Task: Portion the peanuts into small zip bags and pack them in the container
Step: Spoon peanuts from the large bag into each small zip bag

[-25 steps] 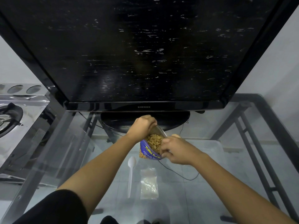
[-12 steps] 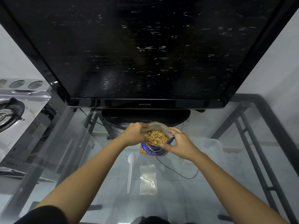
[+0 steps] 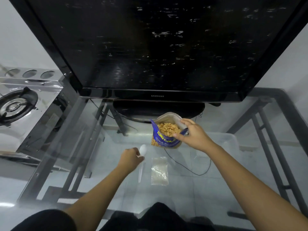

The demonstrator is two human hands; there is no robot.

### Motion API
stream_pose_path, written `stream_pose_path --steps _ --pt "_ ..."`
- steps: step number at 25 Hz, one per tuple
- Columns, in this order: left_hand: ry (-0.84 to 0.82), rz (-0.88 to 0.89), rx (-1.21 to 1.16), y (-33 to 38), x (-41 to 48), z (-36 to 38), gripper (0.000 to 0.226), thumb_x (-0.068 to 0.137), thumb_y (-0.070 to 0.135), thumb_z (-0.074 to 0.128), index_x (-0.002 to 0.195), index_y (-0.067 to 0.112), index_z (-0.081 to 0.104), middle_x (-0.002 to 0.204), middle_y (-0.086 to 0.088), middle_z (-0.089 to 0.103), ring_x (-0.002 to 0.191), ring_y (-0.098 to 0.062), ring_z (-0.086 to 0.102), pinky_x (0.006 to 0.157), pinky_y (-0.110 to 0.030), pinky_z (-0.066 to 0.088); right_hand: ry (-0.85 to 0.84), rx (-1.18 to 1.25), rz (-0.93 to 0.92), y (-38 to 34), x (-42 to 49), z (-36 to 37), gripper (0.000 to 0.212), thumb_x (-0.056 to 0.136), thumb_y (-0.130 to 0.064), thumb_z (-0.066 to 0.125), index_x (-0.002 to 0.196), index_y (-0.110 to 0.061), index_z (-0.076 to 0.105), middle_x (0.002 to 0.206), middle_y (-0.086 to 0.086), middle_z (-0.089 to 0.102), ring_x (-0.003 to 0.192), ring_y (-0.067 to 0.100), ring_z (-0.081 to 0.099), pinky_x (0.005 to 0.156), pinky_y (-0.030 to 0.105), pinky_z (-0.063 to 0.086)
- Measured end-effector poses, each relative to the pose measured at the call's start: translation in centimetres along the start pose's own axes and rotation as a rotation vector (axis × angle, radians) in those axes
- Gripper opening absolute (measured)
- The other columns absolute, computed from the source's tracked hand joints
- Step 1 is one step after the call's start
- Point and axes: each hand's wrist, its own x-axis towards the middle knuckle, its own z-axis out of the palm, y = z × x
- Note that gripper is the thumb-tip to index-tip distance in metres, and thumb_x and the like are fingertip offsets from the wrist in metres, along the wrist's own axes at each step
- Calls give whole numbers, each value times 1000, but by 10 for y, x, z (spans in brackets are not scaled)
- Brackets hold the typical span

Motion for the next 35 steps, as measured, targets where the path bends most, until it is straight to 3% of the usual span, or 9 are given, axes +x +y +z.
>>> stream_pose_path --steps 8,11,14,17,20,26,30,32,35 --pt "1 -43 104 -10 -1 36 23 81 25 60 90 3 63 86 -12 65 89 -31 63 74 -31 50 39 2 14 2 4 4 73 82 -42 65 141 -10 35 147 4 35 132 22 38 102 30 34" --pt "79 -101 -126 -1 1 16 18 81 21 61 72 5 59 74 -11 61 79 -30 62 69 -30 47 33 11 13 2 3 4 73 83 -42 64 141 -10 33 147 4 35 131 21 38 98 26 35" --pt "349 -76 -456 23 7 -31 18 86 19 53 81 5 62 69 -10 61 72 -31 60 65 -32 46 24 16 14 2 3 4 74 83 -43 64 142 -11 31 147 3 34 131 20 38 95 25 36" --pt "290 139 -731 53 7 -81 14 86 12 54 91 16 67 64 1 59 61 -16 59 57 -29 49 22 26 17 1 3 3 75 83 -41 64 142 -10 31 148 4 34 131 20 38 96 26 36" --pt "180 298 -649 70 9 -107 18 82 18 68 100 22 65 72 4 66 65 -7 63 57 -17 48 27 38 19 -1 3 3 74 83 -40 65 142 -9 31 147 4 34 131 20 38 94 24 36" --pt "367 403 -495 97 21 -104 16 89 23 60 89 7 64 69 -1 66 61 -4 61 59 -9 48 25 52 25 0 4 3 74 83 -38 65 142 -9 30 148 4 33 132 20 37 92 23 36" --pt "210 438 -267 107 30 -86 20 90 23 59 87 3 63 72 -10 63 61 -13 57 58 -20 46 17 62 21 3 6 4 75 83 -39 65 142 -10 30 147 4 33 131 20 38 97 27 39" --pt "168 385 -338 109 33 -80 23 87 25 63 95 4 62 78 -9 62 69 -14 58 67 -29 51 5 59 28 3 6 4 75 83 -40 65 143 -11 30 148 4 33 131 21 38 99 31 41" --pt "378 310 -478 107 28 -78 47 82 33 67 120 9 55 91 -5 55 77 -11 52 68 -23 48 87 19 -9 1 2 2 71 83 -39 64 141 -14 32 148 4 32 132 20 36 100 32 39"
